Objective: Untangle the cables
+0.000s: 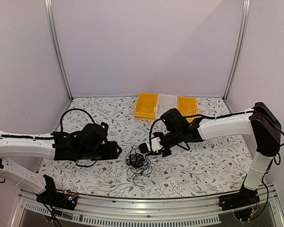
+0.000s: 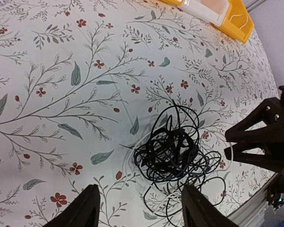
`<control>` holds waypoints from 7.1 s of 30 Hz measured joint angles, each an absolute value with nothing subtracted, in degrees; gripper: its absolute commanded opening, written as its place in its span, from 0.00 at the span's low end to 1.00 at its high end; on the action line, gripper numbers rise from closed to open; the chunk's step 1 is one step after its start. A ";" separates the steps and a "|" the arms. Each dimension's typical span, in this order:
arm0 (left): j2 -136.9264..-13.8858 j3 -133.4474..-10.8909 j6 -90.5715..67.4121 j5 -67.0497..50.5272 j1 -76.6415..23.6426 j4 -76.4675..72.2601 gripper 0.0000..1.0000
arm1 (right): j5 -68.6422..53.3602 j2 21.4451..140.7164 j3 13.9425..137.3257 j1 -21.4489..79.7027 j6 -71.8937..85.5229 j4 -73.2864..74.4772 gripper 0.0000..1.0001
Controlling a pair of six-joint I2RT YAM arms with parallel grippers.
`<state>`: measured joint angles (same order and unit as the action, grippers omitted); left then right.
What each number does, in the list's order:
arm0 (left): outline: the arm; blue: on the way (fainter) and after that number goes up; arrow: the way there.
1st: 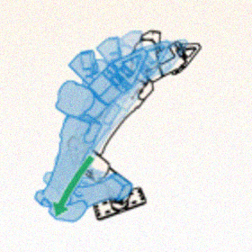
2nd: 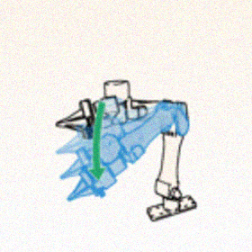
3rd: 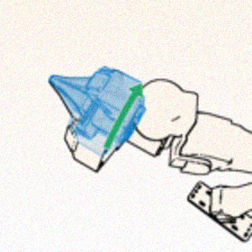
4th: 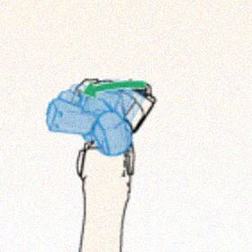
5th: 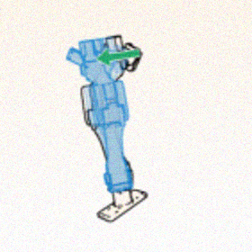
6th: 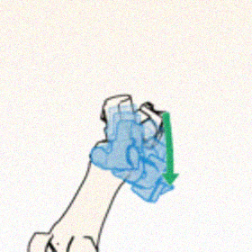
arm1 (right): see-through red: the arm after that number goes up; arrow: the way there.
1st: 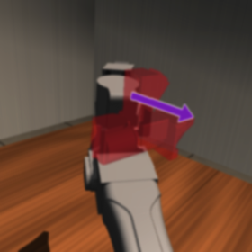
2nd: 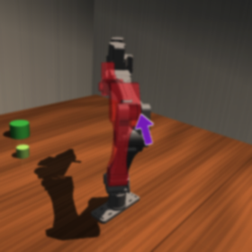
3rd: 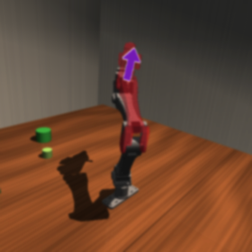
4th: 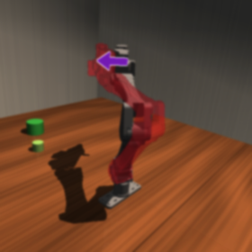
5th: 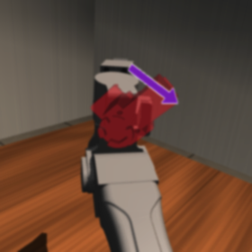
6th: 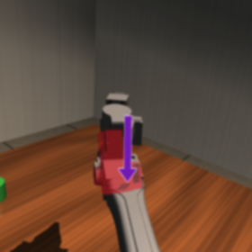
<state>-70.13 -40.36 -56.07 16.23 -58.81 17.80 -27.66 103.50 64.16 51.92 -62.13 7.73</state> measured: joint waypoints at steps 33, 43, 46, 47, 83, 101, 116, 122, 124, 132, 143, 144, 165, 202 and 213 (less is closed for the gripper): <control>-100.84 -38.96 -23.88 7.27 -57.76 -42.19 0.52 | -37.26 99.66 86.04 46.00 -31.59 19.73 0.00; -105.71 -38.48 -23.88 3.62 -55.99 -42.50 0.49 | -39.64 93.41 100.01 44.03 -25.30 21.21 0.00; -105.71 -38.09 -23.77 2.11 -54.33 -41.12 0.47 | -39.57 91.59 106.19 42.96 -23.90 20.93 0.00; -105.71 -38.11 -23.73 1.65 -53.87 -40.75 0.46 | -39.53 91.20 108.22 42.74 -23.46 20.84 0.00; -94.17 -55.68 -22.76 1.04 -54.81 -11.25 0.59 | -24.82 81.30 87.68 27.09 -25.17 15.14 0.00; -92.25 -57.25 -26.17 4.19 -54.81 -3.05 0.59 | -28.27 96.44 85.91 11.29 -23.00 7.03 0.00; -87.74 -54.26 -28.84 6.46 -54.87 -1.21 0.59 | -25.65 111.57 86.30 10.28 -23.64 5.61 0.00; -87.74 -53.91 -29.23 6.83 -55.00 -1.08 0.59 | -24.01 112.40 86.83 9.23 -25.71 7.62 0.00; -87.74 -53.82 -29.30 6.81 -55.02 -0.99 0.59 | -23.83 113.27 88.64 9.23 -26.68 9.89 0.00; -87.74 -53.82 -29.47 6.72 -55.13 -0.93 0.60 | -20.51 123.66 100.38 9.78 -28.14 19.03 0.00; -87.77 -53.82 -29.47 6.76 -55.13 -0.78 0.60 | -14.11 128.88 102.54 12.67 -28.77 23.66 0.00; -87.77 -53.82 -29.47 6.76 -55.13 -0.75 0.60 | -13.58 128.88 102.91 12.86 -28.80 23.68 0.00; -89.12 -54.83 -31.14 7.97 -54.41 6.24 0.64 | -8.95 121.10 105.58 13.13 -31.20 33.50 0.39; -86.70 -51.53 -38.96 1.89 -48.90 12.97 0.60 | -41.89 103.92 79.24 34.37 -30.46 35.38 0.22; -86.70 -52.53 -39.33 1.89 -48.90 11.42 0.60 | -45.56 118.28 84.09 36.69 -22.11 32.38 0.27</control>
